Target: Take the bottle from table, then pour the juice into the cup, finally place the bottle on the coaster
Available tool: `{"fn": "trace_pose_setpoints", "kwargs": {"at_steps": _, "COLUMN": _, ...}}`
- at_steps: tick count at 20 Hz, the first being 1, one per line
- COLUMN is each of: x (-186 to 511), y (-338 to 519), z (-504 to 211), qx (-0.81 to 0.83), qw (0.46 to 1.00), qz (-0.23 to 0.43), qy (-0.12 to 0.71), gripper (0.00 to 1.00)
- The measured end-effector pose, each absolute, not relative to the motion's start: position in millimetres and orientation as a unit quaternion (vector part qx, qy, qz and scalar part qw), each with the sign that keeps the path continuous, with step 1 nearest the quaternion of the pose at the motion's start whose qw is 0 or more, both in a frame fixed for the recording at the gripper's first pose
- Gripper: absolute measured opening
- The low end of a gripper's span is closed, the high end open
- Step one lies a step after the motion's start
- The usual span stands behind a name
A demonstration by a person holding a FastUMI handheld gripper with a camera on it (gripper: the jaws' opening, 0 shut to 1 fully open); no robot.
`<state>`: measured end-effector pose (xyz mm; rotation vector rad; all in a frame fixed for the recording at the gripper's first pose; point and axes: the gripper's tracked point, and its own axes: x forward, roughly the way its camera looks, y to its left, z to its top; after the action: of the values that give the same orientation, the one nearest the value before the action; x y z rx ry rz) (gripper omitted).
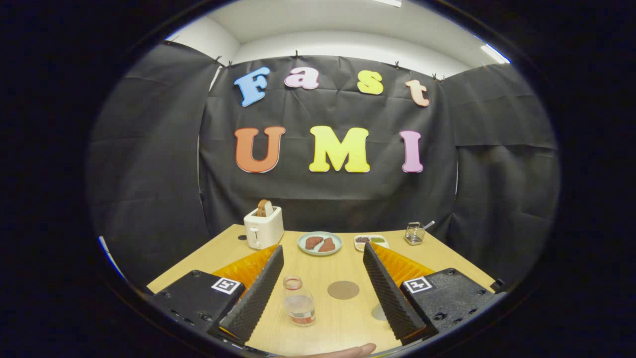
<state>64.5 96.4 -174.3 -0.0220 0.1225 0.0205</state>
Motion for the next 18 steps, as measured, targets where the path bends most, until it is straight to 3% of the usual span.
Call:
{"fn": "trace_pose_setpoints", "kwargs": {"at_steps": 11, "x": 64.0, "y": 147.9, "z": -269.0, "qx": -0.034, "qw": 0.998, "qz": 0.020, "qy": 0.043, "gripper": 1.00}}
{"fn": "trace_pose_setpoints", "kwargs": {"at_steps": 18, "x": 80.5, "y": 140.5, "z": -332.1, "qx": -0.050, "qw": 0.997, "qz": -0.020, "qy": 0.048, "gripper": 1.00}}
